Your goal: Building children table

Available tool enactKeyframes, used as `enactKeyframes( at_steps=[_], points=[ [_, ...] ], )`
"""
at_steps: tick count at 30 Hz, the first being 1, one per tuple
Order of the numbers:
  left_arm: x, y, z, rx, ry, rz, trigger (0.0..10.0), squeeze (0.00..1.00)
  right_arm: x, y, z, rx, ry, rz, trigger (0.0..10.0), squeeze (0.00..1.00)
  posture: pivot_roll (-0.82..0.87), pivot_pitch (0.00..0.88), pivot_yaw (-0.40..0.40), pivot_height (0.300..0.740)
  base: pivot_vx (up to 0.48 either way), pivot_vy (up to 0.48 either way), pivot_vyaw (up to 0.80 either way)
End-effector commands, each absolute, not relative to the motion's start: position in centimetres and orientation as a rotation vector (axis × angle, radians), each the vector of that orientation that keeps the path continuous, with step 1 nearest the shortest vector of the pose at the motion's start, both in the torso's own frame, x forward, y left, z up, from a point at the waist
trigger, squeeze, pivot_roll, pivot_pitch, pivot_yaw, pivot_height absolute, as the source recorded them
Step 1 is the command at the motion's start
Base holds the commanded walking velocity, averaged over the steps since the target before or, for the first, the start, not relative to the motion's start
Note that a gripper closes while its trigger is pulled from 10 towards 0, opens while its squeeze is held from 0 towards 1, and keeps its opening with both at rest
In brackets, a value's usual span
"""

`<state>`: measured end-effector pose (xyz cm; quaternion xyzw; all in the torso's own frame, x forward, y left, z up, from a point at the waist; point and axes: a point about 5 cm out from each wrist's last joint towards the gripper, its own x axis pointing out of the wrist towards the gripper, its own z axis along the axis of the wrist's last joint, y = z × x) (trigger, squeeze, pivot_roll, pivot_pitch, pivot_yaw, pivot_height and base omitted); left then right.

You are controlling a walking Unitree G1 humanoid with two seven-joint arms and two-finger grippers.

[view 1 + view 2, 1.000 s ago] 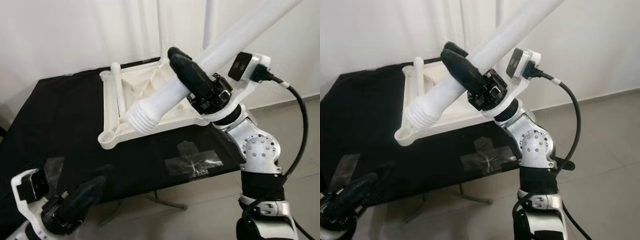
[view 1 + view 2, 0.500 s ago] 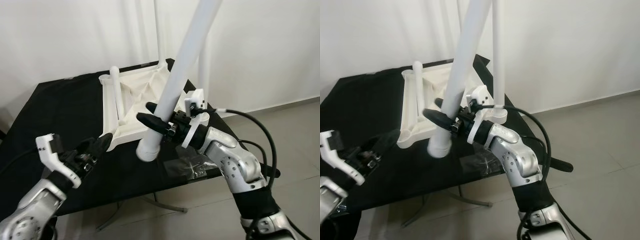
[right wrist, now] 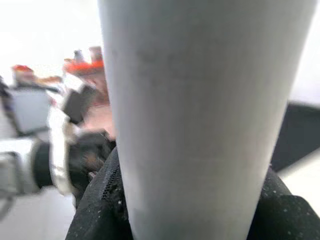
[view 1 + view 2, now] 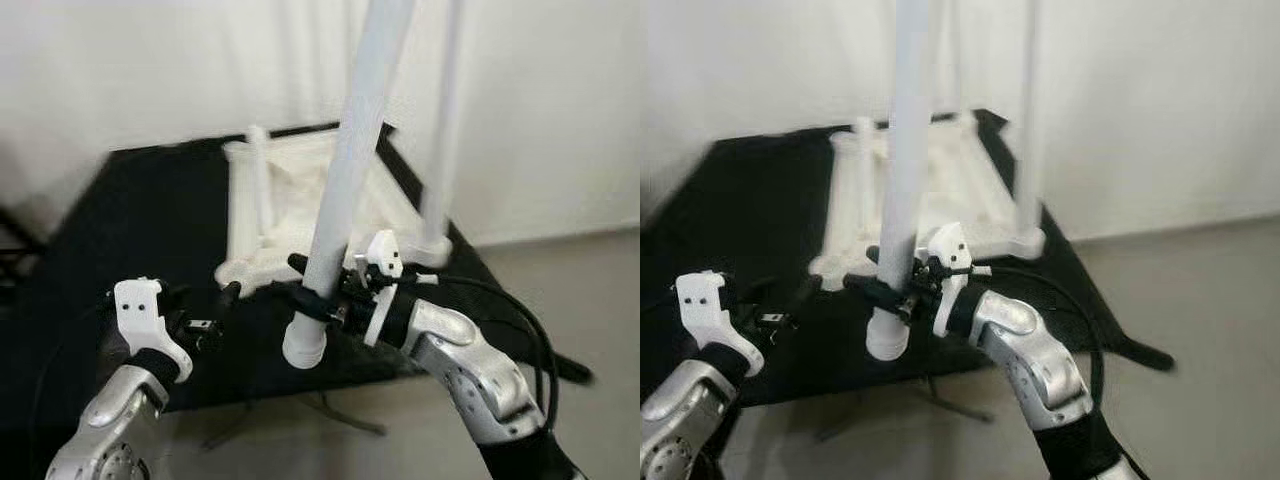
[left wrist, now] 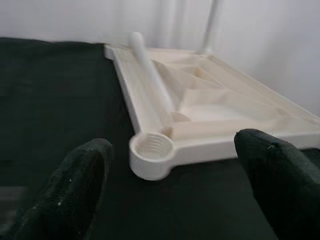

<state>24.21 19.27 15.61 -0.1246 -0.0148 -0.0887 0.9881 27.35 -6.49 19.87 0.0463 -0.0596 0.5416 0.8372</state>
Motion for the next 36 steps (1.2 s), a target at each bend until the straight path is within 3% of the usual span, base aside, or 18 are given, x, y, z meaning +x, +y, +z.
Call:
enactKeyframes(
  at_steps=[1, 5, 12, 17, 27, 36],
  points=[
    [24.4, 19.1, 15.8, -0.233, -0.035, -0.175, 10.0, 0.0, 27.1, -6.3, 20.1, 0.055, -0.151, 1.175, 10.0, 0.0, -0.09, 0.048, 0.084, 0.74, 0.48, 0.0, 0.8],
    [24.7, 18.9, 15.8, -0.221, -0.042, -0.146, 10.0, 0.0, 27.3, -5.9, 20.1, 0.024, -0.171, 1.157, 10.0, 0.0, -0.08, 0.053, 0.08, 0.74, 0.476, 0.0, 0.74],
    [24.8, 18.6, 15.7, -0.213, -0.068, -0.122, 10.0, 0.0, 27.4, -6.0, 19.9, 0.001, -0.162, 1.117, 10.0, 0.0, -0.09, 0.052, 0.079, 0.74, 0.476, 0.0, 0.0],
    [25.0, 18.8, 15.3, -0.236, -0.043, -0.083, 10.0, 0.0, 27.1, -6.0, 19.8, -0.001, -0.16, 1.149, 10.0, 0.0, -0.09, 0.047, 0.08, 0.74, 0.0, 0.0, 0.0],
    [25.0, 18.6, 15.1, -0.212, -0.037, -0.088, 10.0, 0.0, 27.3, -6.3, 19.7, -0.002, -0.153, 1.152, 10.0, 0.0, -0.08, 0.04, 0.079, 0.74, 0.0, 0.457, 0.0],
    [24.9, 18.2, 15.1, -0.188, -0.036, -0.114, 10.0, 0.0, 28.3, -7.3, 20.0, -0.021, -0.153, 1.119, 10.0, 0.0, -0.08, 0.048, 0.082, 0.74, 0.0, 0.0, 0.0]
  ],
)
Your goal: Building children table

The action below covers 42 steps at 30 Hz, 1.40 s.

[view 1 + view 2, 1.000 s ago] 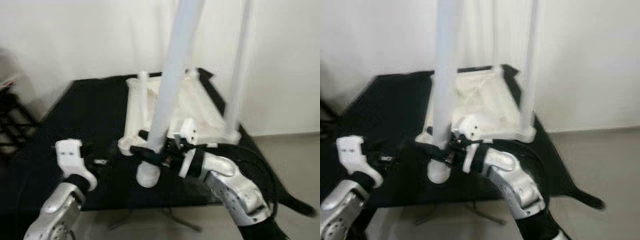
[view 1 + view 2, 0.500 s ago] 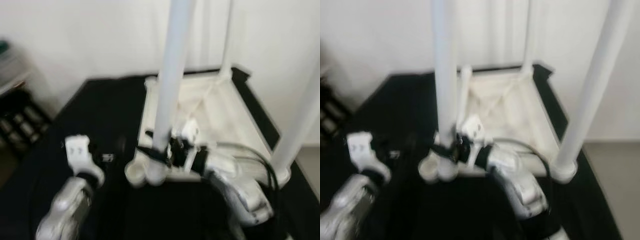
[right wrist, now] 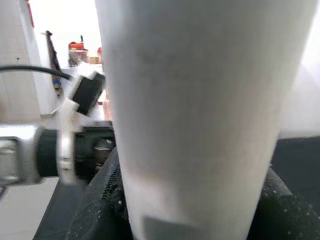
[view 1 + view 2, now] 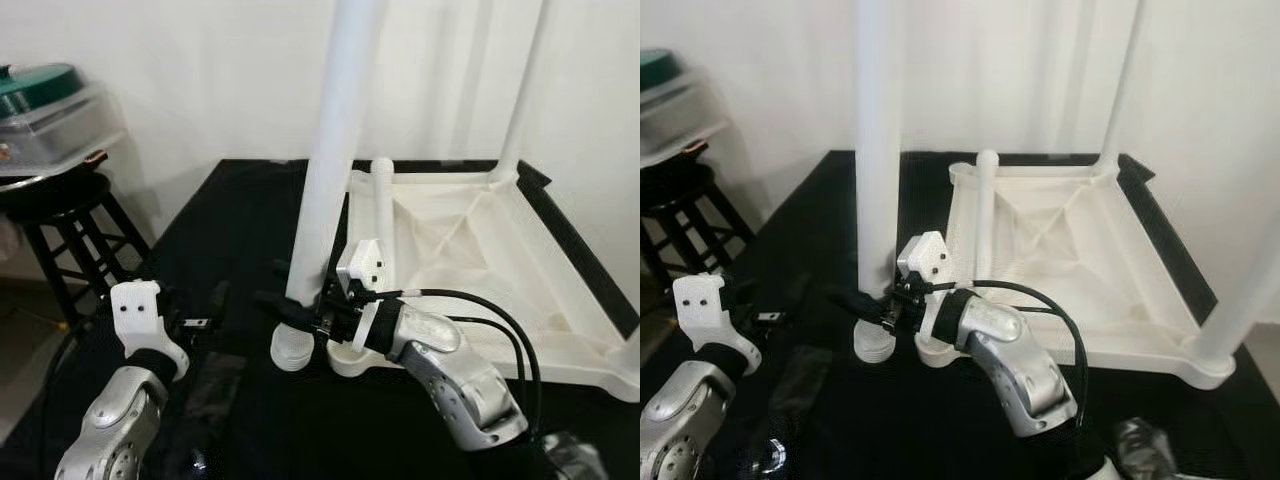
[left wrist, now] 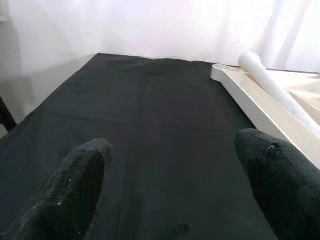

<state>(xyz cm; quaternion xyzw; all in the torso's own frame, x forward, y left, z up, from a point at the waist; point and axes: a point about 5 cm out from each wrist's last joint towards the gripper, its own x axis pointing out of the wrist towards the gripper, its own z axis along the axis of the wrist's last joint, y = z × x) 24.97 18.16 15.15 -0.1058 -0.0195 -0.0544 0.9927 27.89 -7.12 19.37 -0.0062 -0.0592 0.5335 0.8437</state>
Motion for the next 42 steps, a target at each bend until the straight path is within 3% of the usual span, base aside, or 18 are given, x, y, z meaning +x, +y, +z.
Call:
enactKeyframes(
  at_steps=[1, 6, 23, 39, 42],
  points=[
    [24.9, 18.2, 15.1, -0.188, -0.036, -0.114, 10.0, 0.0, 28.3, -7.3, 20.0, -0.021, -0.153, 1.119, 10.0, 0.0, -0.08, 0.048, 0.082, 0.74, 0.0, 0.0, 0.0],
    [24.8, 18.0, 15.6, -0.147, -0.058, -0.116, 10.0, 0.0, 29.6, -8.6, 20.8, -0.067, -0.164, 1.089, 10.0, 0.0, -0.08, 0.057, 0.074, 0.74, 0.0, 0.0, 0.0],
    [24.7, 17.7, 15.8, -0.155, -0.056, -0.093, 10.0, 0.0, 31.1, -8.5, 23.4, -0.098, -0.22, 1.144, 10.0, 0.0, -0.08, 0.096, 0.052, 0.74, 0.0, -0.109, 0.0],
    [24.2, 17.8, 16.6, -0.148, -0.063, -0.066, 10.0, 0.0, 33.1, -7.6, 25.0, -0.136, -0.228, 1.255, 10.0, 0.0, -0.07, 0.162, 0.044, 0.74, 0.0, -0.19, 0.0],
    [24.1, 18.1, 17.3, -0.147, -0.104, -0.039, 10.0, 0.0, 32.9, -5.8, 25.1, -0.126, -0.215, 1.353, 10.0, 0.0, -0.07, 0.185, 0.043, 0.74, 0.0, 0.0, 0.0]
  ],
)
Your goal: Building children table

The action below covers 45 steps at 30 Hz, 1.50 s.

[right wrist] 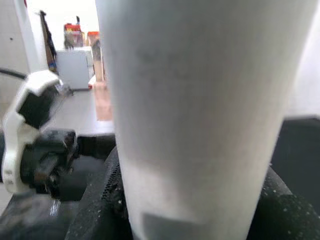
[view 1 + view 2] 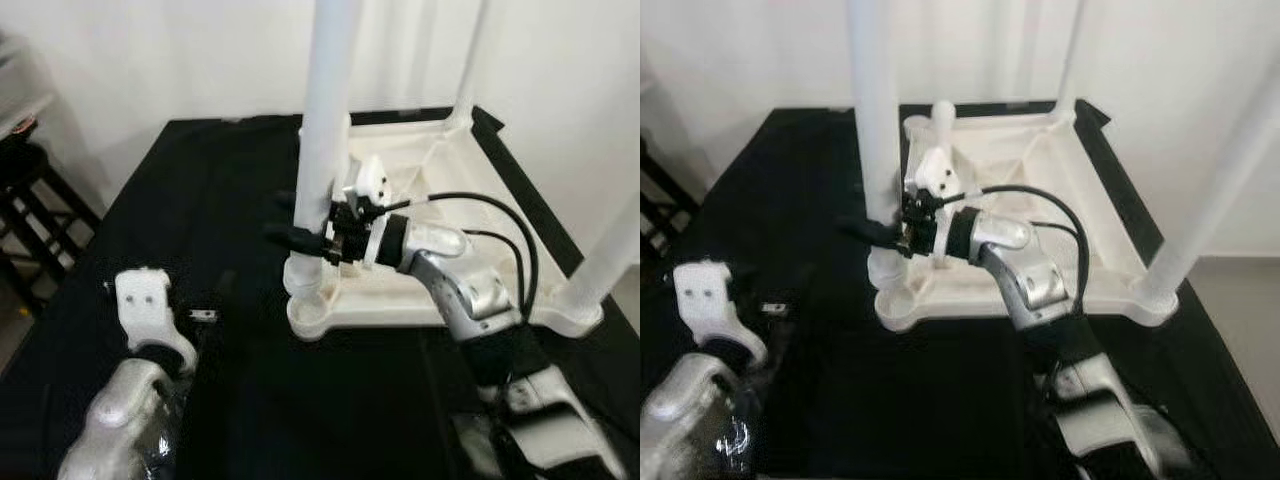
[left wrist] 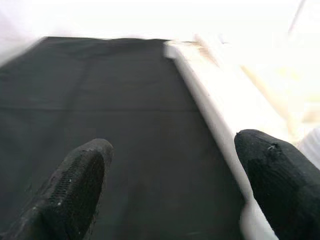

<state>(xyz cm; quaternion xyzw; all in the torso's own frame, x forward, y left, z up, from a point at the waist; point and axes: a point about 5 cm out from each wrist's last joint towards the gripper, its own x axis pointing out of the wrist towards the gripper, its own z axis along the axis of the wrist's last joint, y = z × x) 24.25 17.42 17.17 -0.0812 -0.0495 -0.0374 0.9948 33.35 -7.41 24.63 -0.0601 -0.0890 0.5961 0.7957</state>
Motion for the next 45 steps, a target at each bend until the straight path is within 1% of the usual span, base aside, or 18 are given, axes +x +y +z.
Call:
enactKeyframes(
  at_steps=[1, 4, 5, 7, 12, 14, 15, 18, 20, 21, 22, 25, 34, 37, 44, 45],
  points=[
    [24.1, 18.1, 17.3, -0.147, -0.104, -0.039, 10.0, 0.0, 32.9, -5.8, 25.1, -0.126, -0.215, 1.353, 10.0, 0.0, -0.07, 0.185, 0.043, 0.74, 0.0, 0.0, 0.0],
    [24.1, 18.2, 17.5, -0.135, -0.113, -0.034, 10.0, 0.0, 32.4, -4.7, 24.7, -0.159, -0.21, 1.427, 10.0, 0.0, -0.06, 0.194, 0.041, 0.74, 0.0, 0.0, 0.0],
    [24.1, 18.3, 17.7, -0.128, -0.121, -0.028, 10.0, 0.0, 32.1, -4.3, 24.6, -0.149, -0.2, 1.476, 10.0, 0.0, -0.06, 0.201, 0.038, 0.74, 0.0, 0.0, 0.0],
    [24.1, 18.3, 17.9, -0.124, -0.127, -0.024, 10.0, 0.0, 31.9, -4.1, 24.6, -0.14, -0.194, 1.509, 10.0, 0.0, -0.06, 0.202, 0.037, 0.74, 0.0, 0.0, 0.0],
    [23.8, 18.8, 18.8, -0.079, -0.148, 0.012, 10.0, 0.0, 32.2, -3.2, 25.5, -0.126, -0.201, 1.614, 10.0, 0.0, -0.04, 0.231, 0.028, 0.74, 0.0, 0.0, 0.0],
    [23.7, 18.8, 18.9, -0.074, -0.151, 0.017, 10.0, 0.0, 32.4, -3.2, 25.5, -0.146, -0.198, 1.625, 10.0, 0.0, -0.03, 0.24, 0.024, 0.74, 0.0, 0.0, 0.0],
    [23.5, 18.9, 19.2, -0.065, -0.158, 0.02, 10.0, 0.0, 32.9, -3.7, 25.6, -0.183, -0.18, 1.648, 10.0, 0.0, -0.03, 0.256, 0.016, 0.74, 0.0, 0.0, 0.0],
    [23.2, 18.8, 19.4, -0.051, -0.166, 0.019, 10.0, 0.0, 33.4, -4.4, 25.8, -0.214, -0.149, 1.671, 10.0, 0.0, -0.02, 0.273, 0.01, 0.74, 0.0, 0.0, 0.0],
    [23.2, 18.8, 19.4, -0.051, -0.166, 0.019, 10.0, 0.0, 33.4, -4.4, 25.8, -0.214, -0.149, 1.671, 10.0, 0.0, -0.02, 0.273, 0.01, 0.74, 0.0, 0.0, 0.0],
    [22.8, 18.7, 19.4, -0.053, -0.168, 0.007, 10.0, 0.0, 33.8, -5.0, 25.8, -0.218, -0.117, 1.691, 10.0, 0.0, -0.01, 0.286, 0.004, 0.74, 0.0, 0.0, 0.0],
    [22.8, 18.7, 19.4, -0.053, -0.168, 0.007, 10.0, 0.0, 33.8, -5.0, 25.8, -0.218, -0.117, 1.691, 10.0, 0.0, -0.01, 0.286, 0.004, 0.74, 0.0, 0.0, 0.0],
    [22.3, 18.4, 19.6, -0.065, -0.18, -0.005, 10.0, 0.0, 34.0, -5.7, 26.0, -0.181, -0.074, 1.746, 10.0, 0.0, -0.01, 0.295, 0.001, 0.74, 0.0, 0.0, 0.0],
    [21.1, 18.1, 19.7, -0.064, -0.165, 0.002, 10.0, 0.0, 35.3, -6.3, 25.8, -0.051, -0.004, 1.78, 10.0, 0.0, 0.01, 0.324, -0.001, 0.74, 0.0, 0.0, 0.0],
    [20.8, 18.0, 19.7, -0.066, -0.159, 0.001, 10.0, 0.0, 35.4, -6.4, 24.9, -0.085, 0.067, 1.806, 10.0, 0.0, 0.01, 0.334, 0.006, 0.74, 0.0, 0.0, 0.0],
    [20.6, 18.0, 19.7, -0.07, -0.152, 0.001, 10.0, 0.0, 35.6, -6.3, 24.7, -0.127, 0.083, 1.8, 10.0, 0.0, 0.01, 0.341, 0.007, 0.74, 0.0, 0.0, 0.0],
    [20.5, 18.0, 19.7, -0.071, -0.147, 0.001, 10.0, 0.0, 35.9, -6.2, 24.7, -0.209, 0.075, 1.77, 10.0, 0.0, 0.01, 0.343, 0.008, 0.74, 0.0, 0.0, 0.0]
  ],
)
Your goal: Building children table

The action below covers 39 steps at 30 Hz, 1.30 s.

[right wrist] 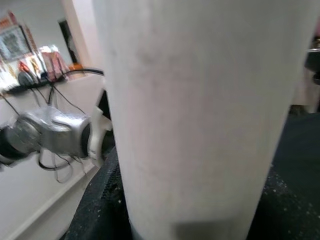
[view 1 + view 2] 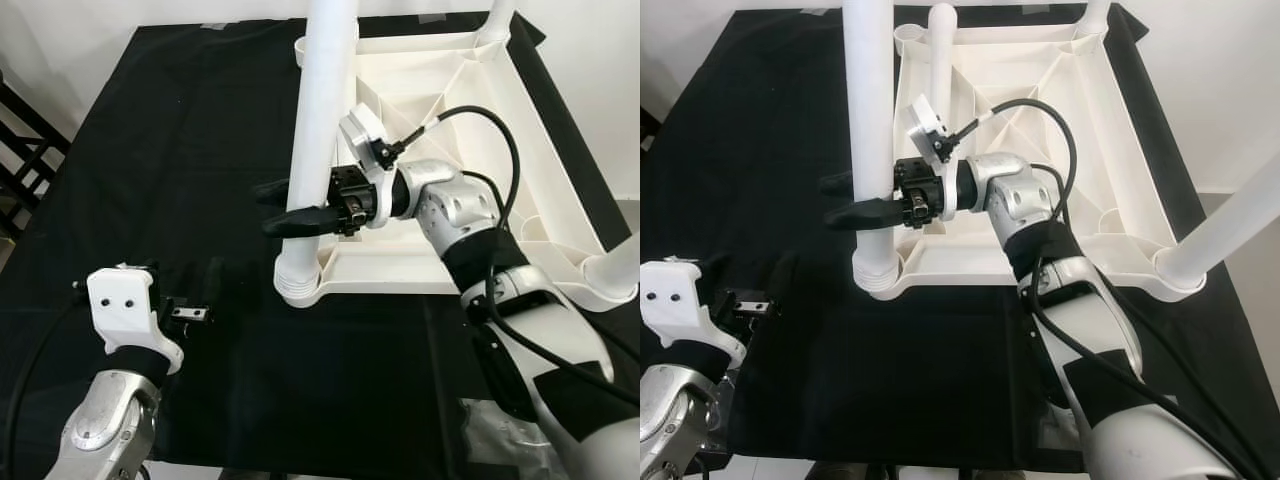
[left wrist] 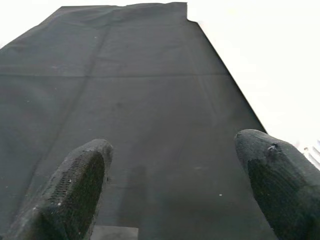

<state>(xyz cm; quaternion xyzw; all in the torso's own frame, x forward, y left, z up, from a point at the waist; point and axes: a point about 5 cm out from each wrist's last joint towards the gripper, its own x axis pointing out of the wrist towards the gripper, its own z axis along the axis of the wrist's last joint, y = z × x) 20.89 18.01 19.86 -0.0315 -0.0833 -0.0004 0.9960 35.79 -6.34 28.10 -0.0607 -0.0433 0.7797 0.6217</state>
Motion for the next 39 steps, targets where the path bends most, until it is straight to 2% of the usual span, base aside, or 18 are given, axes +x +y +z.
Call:
enactKeyframes(
  at_steps=[1, 11, 12, 21, 34, 37, 39],
  points=[
    [20.4, 18.0, 19.6, -0.072, -0.145, 0.001, 10.0, 0.0, 36.0, -6.2, 24.9, -0.235, 0.066, 1.766, 10.0, 0.0, 0.01, 0.344, 0.008, 0.74, 0.0, 0.0, 0.0],
    [20.3, 18.0, 19.6, -0.075, -0.134, 0.0, 10.0, 0.0, 36.1, -6.2, 25.0, -0.326, 0.034, 1.766, 10.0, 0.0, 0.01, 0.338, 0.007, 0.74, 0.0, 0.0, 0.0],
    [20.3, 17.9, 19.5, -0.075, -0.132, -0.001, 10.0, 0.0, 35.5, -6.0, 24.2, -0.401, 0.044, 1.821, 10.0, 0.0, 0.01, 0.333, 0.01, 0.74, 0.0, 0.0, 0.0],
    [20.3, 17.8, 19.4, -0.074, -0.125, -0.006, 10.0, 0.0, 34.0, -5.3, 21.9, -0.551, 0.079, 1.924, 10.0, 0.0, 0.01, 0.324, 0.015, 0.74, 0.0, 0.0, 0.0],
    [20.3, 17.9, 19.3, -0.074, -0.122, -0.007, 10.0, 0.0, 34.0, -5.0, 21.6, -0.495, 0.097, 1.921, 10.0, 0.0, 0.01, 0.321, 0.014, 0.74, 0.0, 0.0, 0.0],
    [20.3, 17.8, 19.3, -0.075, -0.122, -0.007, 10.0, 0.0, 35.0, -4.3, 21.3, -0.383, 0.108, 1.762, 10.0, 0.0, 0.01, 0.322, 0.014, 0.74, 0.0, 0.0, 0.0],
    [20.4, 17.9, 19.3, -0.074, -0.122, -0.007, 10.0, 0.0, 35.1, -4.3, 21.2, -0.351, 0.114, 1.727, 10.0, 0.0, 0.01, 0.322, 0.014, 0.74, 0.0, 0.0, 0.0]
  ],
)
